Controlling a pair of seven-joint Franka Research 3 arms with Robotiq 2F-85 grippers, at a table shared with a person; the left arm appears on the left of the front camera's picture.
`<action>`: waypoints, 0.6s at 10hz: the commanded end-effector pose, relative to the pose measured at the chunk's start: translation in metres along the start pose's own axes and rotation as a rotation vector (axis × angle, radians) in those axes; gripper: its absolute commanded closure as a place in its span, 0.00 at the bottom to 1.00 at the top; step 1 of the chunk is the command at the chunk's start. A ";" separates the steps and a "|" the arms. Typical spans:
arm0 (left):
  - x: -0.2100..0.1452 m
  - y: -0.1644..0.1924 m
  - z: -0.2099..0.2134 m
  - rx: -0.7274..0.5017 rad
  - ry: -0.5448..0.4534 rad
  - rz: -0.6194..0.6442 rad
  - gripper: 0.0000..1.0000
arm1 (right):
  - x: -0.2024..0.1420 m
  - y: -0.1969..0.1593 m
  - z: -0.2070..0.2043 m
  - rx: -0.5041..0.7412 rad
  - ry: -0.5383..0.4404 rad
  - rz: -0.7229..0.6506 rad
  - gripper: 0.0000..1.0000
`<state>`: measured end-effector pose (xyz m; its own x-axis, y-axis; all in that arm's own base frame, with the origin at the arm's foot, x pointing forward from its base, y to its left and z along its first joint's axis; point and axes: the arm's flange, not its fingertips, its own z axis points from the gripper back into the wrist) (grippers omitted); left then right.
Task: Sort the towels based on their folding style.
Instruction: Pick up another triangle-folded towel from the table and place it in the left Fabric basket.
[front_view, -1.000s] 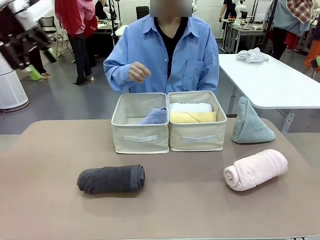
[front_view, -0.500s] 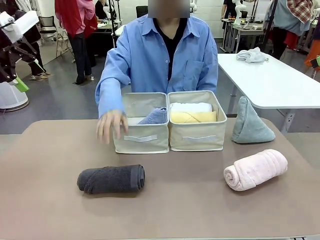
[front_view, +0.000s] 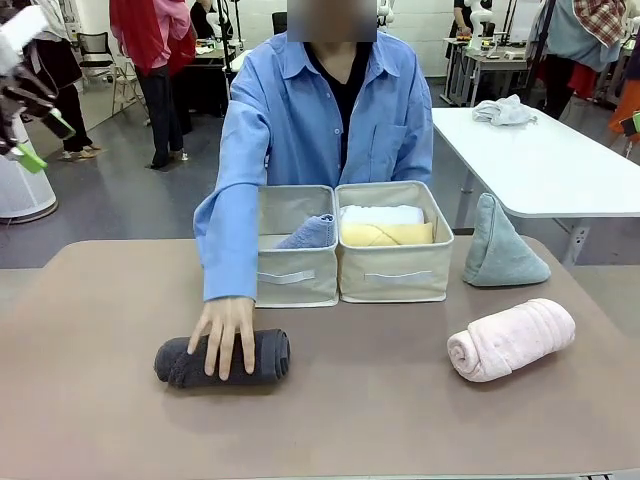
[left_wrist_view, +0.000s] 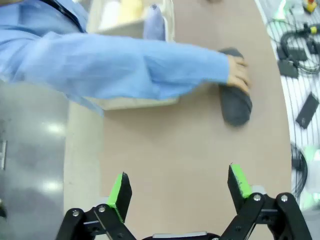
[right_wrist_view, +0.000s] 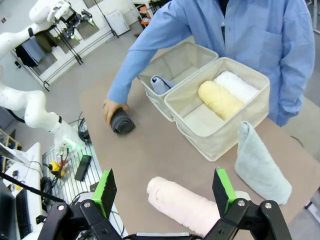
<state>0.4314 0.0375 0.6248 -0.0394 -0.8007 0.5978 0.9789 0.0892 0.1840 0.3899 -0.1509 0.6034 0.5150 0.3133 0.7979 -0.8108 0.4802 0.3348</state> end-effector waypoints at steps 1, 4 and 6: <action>-0.066 0.001 0.019 0.001 -0.391 0.038 0.00 | 0.000 0.000 -0.001 0.009 -0.010 0.005 0.00; -0.145 -0.008 0.000 0.029 -0.702 0.109 0.00 | 0.000 0.000 -0.001 0.009 -0.010 0.005 0.00; -0.173 -0.022 0.005 0.047 -0.684 0.145 0.00 | 0.000 0.000 -0.001 0.009 -0.010 0.005 0.00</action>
<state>0.4165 0.1724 0.5186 -0.0413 -0.2098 0.9769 0.9751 0.2049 0.0853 0.3897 -0.1511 0.6034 0.5155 0.3133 0.7976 -0.8103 0.4810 0.3348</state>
